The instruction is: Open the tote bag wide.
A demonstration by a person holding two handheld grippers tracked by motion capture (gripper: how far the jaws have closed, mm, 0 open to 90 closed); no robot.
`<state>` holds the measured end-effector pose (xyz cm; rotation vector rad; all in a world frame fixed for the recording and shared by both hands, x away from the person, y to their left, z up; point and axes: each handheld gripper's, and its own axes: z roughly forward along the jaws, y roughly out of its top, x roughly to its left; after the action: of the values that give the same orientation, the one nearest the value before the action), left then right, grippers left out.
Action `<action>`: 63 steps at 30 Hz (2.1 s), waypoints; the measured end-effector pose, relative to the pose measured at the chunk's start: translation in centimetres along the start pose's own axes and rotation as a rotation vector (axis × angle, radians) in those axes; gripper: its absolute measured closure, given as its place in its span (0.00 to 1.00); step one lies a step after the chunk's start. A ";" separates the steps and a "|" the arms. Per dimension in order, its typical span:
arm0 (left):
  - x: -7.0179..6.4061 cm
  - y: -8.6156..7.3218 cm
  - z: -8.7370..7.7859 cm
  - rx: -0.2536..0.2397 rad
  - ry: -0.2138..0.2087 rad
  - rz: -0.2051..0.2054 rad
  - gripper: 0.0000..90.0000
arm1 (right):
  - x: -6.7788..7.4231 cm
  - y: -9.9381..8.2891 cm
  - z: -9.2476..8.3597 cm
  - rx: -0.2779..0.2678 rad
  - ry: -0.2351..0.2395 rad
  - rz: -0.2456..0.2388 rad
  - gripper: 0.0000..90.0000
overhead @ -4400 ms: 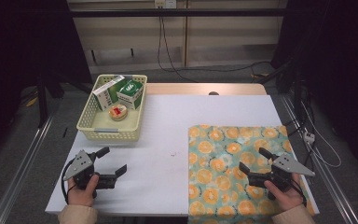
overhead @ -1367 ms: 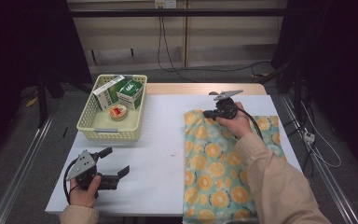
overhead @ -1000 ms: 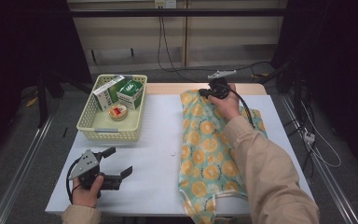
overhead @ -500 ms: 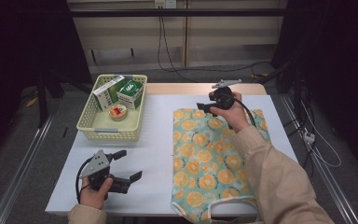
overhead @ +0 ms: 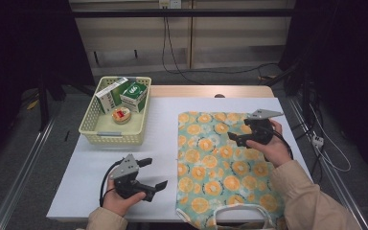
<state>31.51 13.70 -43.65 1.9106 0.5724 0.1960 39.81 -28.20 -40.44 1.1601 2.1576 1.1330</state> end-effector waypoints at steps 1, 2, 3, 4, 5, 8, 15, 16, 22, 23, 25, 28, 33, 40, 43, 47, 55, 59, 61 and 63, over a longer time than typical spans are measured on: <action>-0.1 0.0 0.5 0.013 0.001 0.003 0.05 | 0.1 -0.5 -0.5 -0.004 -0.011 -0.010 0.13; -0.2 0.1 1.0 0.026 0.005 0.004 0.05 | 0.1 -1.1 -1.0 -0.003 -0.017 -0.015 0.13; -0.3 0.2 1.4 0.042 0.007 0.000 0.05 | 0.1 -1.6 -1.4 -0.003 -0.020 -0.010 0.13; -0.4 0.2 1.8 0.053 0.006 -0.006 0.06 | 0.1 -2.1 -1.8 -0.003 -0.024 -0.005 0.13; -0.5 0.3 2.3 0.062 0.010 -0.012 0.08 | 0.0 -2.6 -2.1 -0.009 -0.029 0.001 0.13; -0.7 0.4 3.3 0.097 0.006 -0.018 0.11 | -0.1 -3.9 -2.9 -0.024 -0.033 0.022 0.13; -0.8 0.4 5.7 0.184 0.031 -0.016 0.18 | 0.0 -5.0 -3.9 -0.049 -0.048 0.031 0.13; -0.9 0.4 6.0 0.196 0.034 -0.014 0.19 | 0.1 -4.9 -4.1 -0.058 -0.049 0.033 0.13; -1.0 0.8 7.2 0.239 0.095 0.006 0.21 | 0.3 -5.1 -4.4 -0.077 -0.028 0.041 0.13; -1.0 0.8 7.3 0.256 0.090 0.009 0.21 | 0.3 -5.2 -4.4 -0.079 -0.029 0.041 0.13; -1.1 0.8 7.5 0.277 0.081 0.018 0.23 | 0.3 -5.3 -4.4 -0.077 -0.030 0.043 0.13; -1.5 0.7 7.9 0.306 0.083 0.051 0.32 | 0.1 -5.5 -4.4 -0.074 -0.033 0.049 0.13; -1.6 0.8 8.0 0.310 0.094 0.031 0.34 | 0.0 -5.7 -4.4 -0.073 -0.039 0.057 0.13; -2.2 1.1 8.1 0.337 0.114 0.012 0.43 | -0.1 -5.8 -4.2 -0.067 -0.036 0.070 0.13; -2.5 1.2 8.1 0.341 0.120 0.012 0.51 | -0.2 -5.9 -4.1 -0.061 -0.041 0.071 0.13; -2.7 1.3 8.1 0.347 0.132 0.002 0.58 | -0.2 -5.9 -4.0 -0.057 -0.034 0.069 0.13; -3.0 1.4 8.5 0.326 0.094 -0.035 0.93 | -0.2 -5.9 -4.0 -0.059 -0.029 0.068 0.13; -3.1 1.5 8.5 0.333 0.100 -0.057 0.99 | -0.2 -5.8 -4.2 -0.068 -0.027 0.069 0.13; -3.0 1.6 8.5 0.336 0.098 -0.070 1.00 | -0.2 -5.8 -4.3 -0.071 -0.029 0.076 0.13; -2.6 1.8 8.5 0.336 0.080 -0.086 1.00 | -0.3 -5.8 -4.4 -0.075 -0.027 0.073 0.13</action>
<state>33.06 4.91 -45.16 2.2037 0.7791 0.1264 34.23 -32.26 -42.74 1.2225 2.0492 1.2113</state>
